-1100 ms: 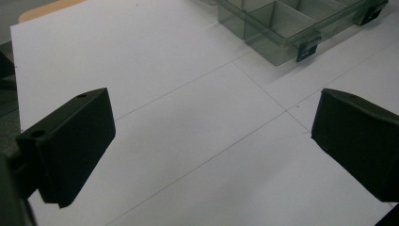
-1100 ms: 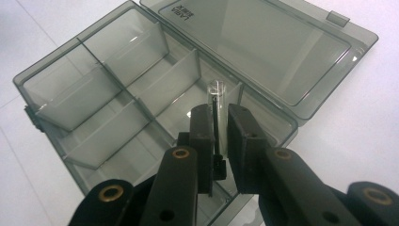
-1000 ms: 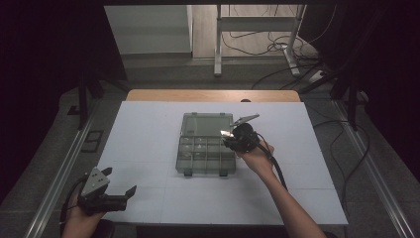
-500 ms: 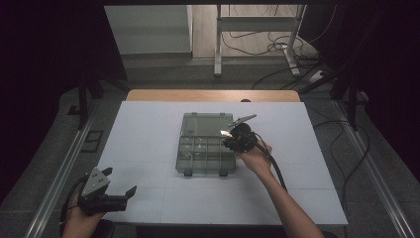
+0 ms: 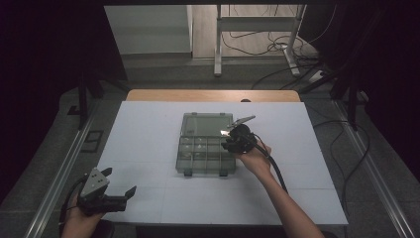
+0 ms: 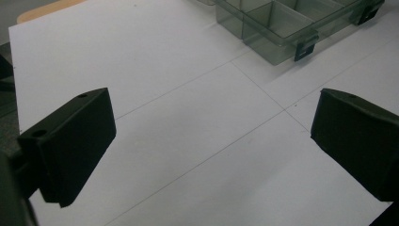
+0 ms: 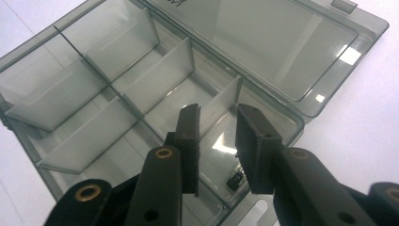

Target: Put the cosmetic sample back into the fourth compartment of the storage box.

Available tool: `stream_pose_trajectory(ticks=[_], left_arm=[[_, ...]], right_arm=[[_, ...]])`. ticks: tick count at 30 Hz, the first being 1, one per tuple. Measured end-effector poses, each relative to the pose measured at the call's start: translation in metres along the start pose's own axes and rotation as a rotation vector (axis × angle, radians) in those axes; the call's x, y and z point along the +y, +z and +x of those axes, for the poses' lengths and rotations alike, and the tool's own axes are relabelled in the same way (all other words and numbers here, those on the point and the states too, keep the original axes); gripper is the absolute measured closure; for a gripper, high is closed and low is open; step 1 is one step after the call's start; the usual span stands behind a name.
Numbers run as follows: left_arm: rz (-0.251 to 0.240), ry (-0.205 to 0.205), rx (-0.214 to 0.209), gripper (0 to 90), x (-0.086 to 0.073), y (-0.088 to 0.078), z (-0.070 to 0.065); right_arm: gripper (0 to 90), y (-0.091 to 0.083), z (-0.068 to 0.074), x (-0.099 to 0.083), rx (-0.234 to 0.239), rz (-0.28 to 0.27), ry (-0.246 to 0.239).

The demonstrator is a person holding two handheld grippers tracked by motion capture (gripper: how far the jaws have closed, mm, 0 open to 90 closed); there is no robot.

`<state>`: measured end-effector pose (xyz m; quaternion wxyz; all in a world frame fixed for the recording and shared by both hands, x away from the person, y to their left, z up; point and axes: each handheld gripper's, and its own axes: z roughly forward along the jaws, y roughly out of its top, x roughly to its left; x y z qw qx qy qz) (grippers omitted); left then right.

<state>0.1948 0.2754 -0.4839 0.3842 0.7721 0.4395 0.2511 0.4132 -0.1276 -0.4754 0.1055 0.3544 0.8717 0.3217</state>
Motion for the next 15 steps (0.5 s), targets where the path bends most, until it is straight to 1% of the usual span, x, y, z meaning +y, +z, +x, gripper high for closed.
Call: stream_pose_trajectory(ticks=[2,7,15], left_arm=[[0.000,-0.001,-0.001,1.1,0.000,0.000,0.000],[-0.003,-0.002,-0.001,1.1,0.000,0.000,0.000],[-0.005,0.007,-0.003,1.1,0.000,-0.001,0.000]], right_arm=[[66.9,-0.001,0.000,0.000,0.000,-0.002,-0.004],[64.2,-0.004,0.001,-0.001,0.029,-0.003,0.005],[58.6,-0.011,0.005,-0.002,0.043,-0.005,-0.003]])
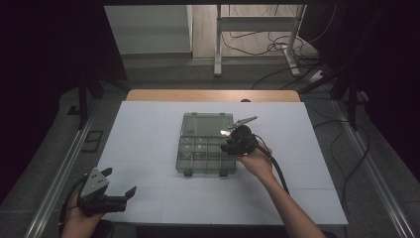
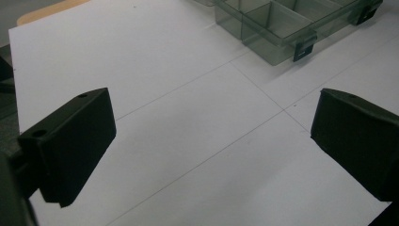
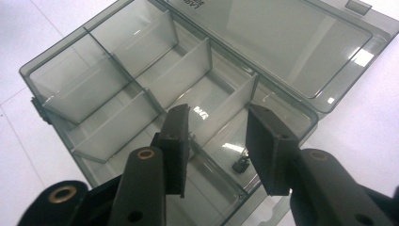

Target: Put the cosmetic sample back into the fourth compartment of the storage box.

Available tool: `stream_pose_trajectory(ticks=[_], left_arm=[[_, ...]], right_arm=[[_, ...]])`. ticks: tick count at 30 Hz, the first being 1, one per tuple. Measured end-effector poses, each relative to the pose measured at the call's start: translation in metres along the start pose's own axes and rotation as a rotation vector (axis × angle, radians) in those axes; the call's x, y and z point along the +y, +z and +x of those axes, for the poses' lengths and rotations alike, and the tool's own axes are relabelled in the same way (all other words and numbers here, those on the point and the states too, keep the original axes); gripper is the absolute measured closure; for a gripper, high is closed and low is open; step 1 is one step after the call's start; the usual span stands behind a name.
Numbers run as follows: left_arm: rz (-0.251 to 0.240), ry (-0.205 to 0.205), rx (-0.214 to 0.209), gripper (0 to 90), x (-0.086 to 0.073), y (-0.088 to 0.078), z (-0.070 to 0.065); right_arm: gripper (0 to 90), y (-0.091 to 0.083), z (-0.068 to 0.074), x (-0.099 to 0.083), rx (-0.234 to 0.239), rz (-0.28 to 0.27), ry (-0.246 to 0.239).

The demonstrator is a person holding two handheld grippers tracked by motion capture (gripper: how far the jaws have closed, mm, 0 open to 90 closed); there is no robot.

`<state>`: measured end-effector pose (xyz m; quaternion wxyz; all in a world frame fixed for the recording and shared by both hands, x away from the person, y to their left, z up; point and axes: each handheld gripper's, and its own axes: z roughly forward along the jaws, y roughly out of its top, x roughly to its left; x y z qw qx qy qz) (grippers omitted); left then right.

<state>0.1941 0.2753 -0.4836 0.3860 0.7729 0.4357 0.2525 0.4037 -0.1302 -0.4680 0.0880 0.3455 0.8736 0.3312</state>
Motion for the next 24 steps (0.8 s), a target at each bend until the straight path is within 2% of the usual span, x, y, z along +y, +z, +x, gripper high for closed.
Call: stream_pose_trajectory(ticks=[7,17,22,24], left_arm=[[-0.021,-0.016,-0.028,0.4,-0.001,-0.002,0.003],[-0.026,-0.036,-0.039,0.4,-0.002,-0.002,0.005],[-0.024,-0.046,-0.037,0.4,-0.002,-0.002,0.006],[-0.023,-0.044,-0.038,0.4,-0.002,-0.002,0.006]], right_arm=[[54.3,-0.004,0.005,-0.001,0.004,-0.003,-0.022],[48.7,-0.015,0.010,-0.002,0.037,-0.032,-0.002],[42.9,-0.021,0.012,-0.005,0.012,-0.038,-0.003],[41.8,-0.023,0.014,-0.007,0.017,-0.038,-0.002]])
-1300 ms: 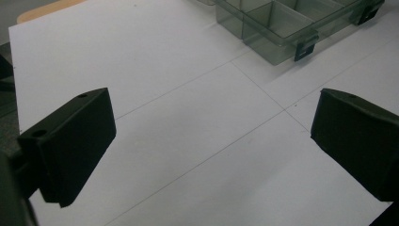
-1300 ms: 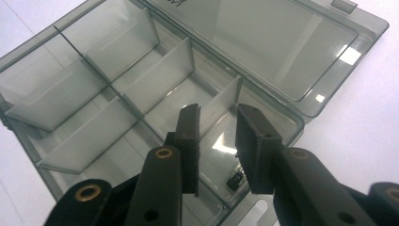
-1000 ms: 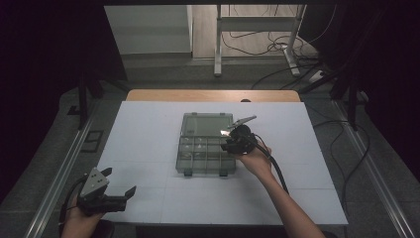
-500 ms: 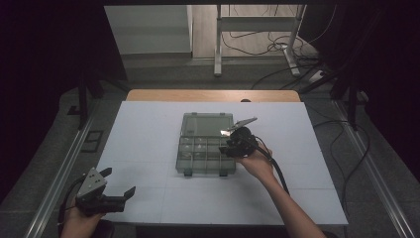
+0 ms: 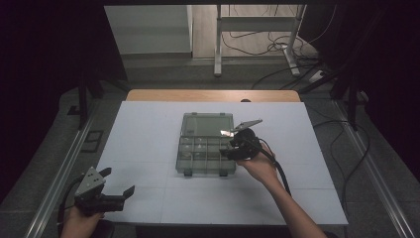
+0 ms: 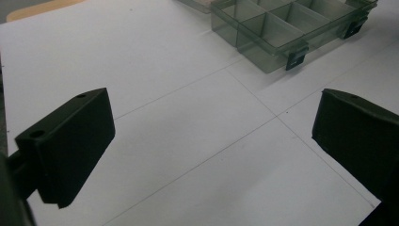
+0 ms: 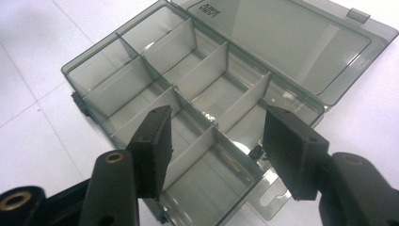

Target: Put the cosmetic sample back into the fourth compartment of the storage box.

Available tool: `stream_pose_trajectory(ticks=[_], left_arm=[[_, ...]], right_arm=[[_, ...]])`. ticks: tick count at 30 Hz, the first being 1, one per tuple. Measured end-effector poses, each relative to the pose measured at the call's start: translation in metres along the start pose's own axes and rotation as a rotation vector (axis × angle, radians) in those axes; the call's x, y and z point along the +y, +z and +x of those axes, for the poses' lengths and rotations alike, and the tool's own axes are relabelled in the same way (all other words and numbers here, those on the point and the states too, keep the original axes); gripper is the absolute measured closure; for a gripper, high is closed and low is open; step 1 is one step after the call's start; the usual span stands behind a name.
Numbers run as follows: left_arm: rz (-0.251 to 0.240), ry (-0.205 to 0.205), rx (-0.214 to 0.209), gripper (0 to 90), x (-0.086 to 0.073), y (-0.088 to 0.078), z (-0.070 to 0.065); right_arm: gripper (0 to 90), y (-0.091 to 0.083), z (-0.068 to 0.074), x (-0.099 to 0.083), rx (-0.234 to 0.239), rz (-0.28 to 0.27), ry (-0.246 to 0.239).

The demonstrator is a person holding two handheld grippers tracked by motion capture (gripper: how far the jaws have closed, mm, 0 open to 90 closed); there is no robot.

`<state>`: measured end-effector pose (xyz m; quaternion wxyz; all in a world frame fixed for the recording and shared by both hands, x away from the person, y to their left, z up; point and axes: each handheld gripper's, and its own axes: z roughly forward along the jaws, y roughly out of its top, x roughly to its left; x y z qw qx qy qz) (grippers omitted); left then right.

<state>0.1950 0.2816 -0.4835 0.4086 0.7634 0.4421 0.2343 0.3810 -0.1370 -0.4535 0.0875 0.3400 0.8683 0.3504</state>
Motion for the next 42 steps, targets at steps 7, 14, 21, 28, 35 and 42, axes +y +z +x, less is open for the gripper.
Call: stream_pose_trajectory(ticks=[7,14,21,28,35,42], left_arm=[[0.009,0.021,0.003,0.5,0.001,0.001,-0.002],[0.010,0.021,0.004,0.5,0.001,0.001,-0.002],[0.010,0.021,0.005,0.6,0.001,0.001,-0.003],[0.010,0.021,0.005,0.6,0.001,0.001,-0.002],[0.010,0.021,0.005,0.6,0.001,0.001,-0.002],[0.011,0.021,0.004,0.6,0.001,0.001,-0.002]], right_arm=[[34.2,-0.002,0.005,-0.004,0.018,0.022,0.003],[21.2,-0.004,0.012,-0.006,0.027,0.042,-0.005],[9.7,-0.003,0.015,-0.010,0.047,0.051,-0.015],[3.1,-0.003,0.016,-0.014,0.034,0.059,-0.034],[0.0,-0.010,0.021,-0.018,0.004,0.037,-0.043],[0.0,-0.017,0.023,-0.024,-0.006,0.024,-0.060]])
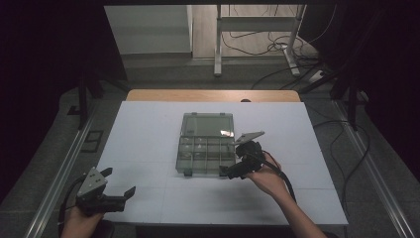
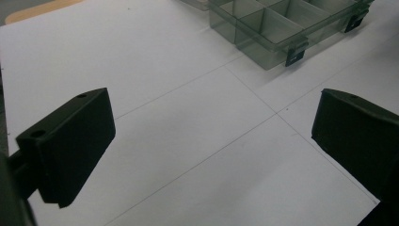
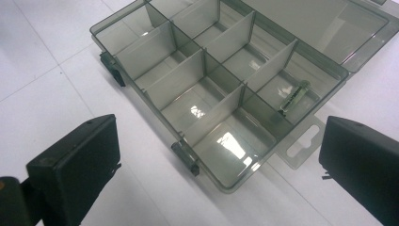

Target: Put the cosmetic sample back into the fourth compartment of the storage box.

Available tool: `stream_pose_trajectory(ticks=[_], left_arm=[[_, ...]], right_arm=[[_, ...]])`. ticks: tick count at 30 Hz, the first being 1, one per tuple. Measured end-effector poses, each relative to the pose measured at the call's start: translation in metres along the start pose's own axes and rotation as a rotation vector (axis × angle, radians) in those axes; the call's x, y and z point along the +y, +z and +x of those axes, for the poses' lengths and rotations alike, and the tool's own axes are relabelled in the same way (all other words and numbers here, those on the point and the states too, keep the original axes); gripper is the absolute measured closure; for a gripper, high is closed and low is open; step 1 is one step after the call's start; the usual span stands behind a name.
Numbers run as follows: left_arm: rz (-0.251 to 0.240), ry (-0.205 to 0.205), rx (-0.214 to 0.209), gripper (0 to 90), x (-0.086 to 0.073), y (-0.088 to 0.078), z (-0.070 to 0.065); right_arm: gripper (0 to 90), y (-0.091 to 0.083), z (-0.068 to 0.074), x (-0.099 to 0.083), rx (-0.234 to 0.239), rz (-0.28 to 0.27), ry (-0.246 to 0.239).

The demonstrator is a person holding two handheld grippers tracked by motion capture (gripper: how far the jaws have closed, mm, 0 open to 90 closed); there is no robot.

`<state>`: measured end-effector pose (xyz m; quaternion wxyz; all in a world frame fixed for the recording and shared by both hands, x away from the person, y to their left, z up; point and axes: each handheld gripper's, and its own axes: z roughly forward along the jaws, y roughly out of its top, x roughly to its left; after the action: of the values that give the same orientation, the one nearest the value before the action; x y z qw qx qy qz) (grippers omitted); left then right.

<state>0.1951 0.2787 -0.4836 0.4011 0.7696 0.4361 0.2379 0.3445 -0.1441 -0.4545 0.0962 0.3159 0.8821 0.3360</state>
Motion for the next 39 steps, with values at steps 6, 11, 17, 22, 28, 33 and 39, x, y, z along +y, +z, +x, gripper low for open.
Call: stream_pose_trajectory(ticks=[6,11,17,22,28,33,39], left_arm=[[0.001,-0.001,-0.001,0.7,0.000,0.000,0.000],[0.000,-0.001,0.000,0.7,0.000,0.000,0.000],[0.001,-0.001,0.001,0.7,0.000,0.000,0.000],[0.003,0.001,0.002,0.7,0.000,0.000,0.000],[0.002,0.002,0.003,0.7,0.000,0.000,0.000],[0.004,0.005,0.005,0.7,0.000,0.000,0.000],[0.004,0.005,0.006,0.7,0.000,0.000,0.000]], right_arm=[[0.0,-0.007,0.002,-0.004,0.000,-0.011,-0.006],[0.0,-0.013,0.003,-0.008,-0.002,-0.018,-0.012],[0.2,-0.018,0.004,-0.014,-0.006,-0.022,-0.007],[0.4,-0.023,0.003,-0.021,-0.013,-0.026,-0.002],[0.6,-0.030,0.004,-0.026,-0.020,-0.034,-0.007],[0.7,-0.036,0.006,-0.032,-0.026,-0.037,-0.008],[0.6,-0.042,0.005,-0.040,-0.035,-0.041,0.003]])
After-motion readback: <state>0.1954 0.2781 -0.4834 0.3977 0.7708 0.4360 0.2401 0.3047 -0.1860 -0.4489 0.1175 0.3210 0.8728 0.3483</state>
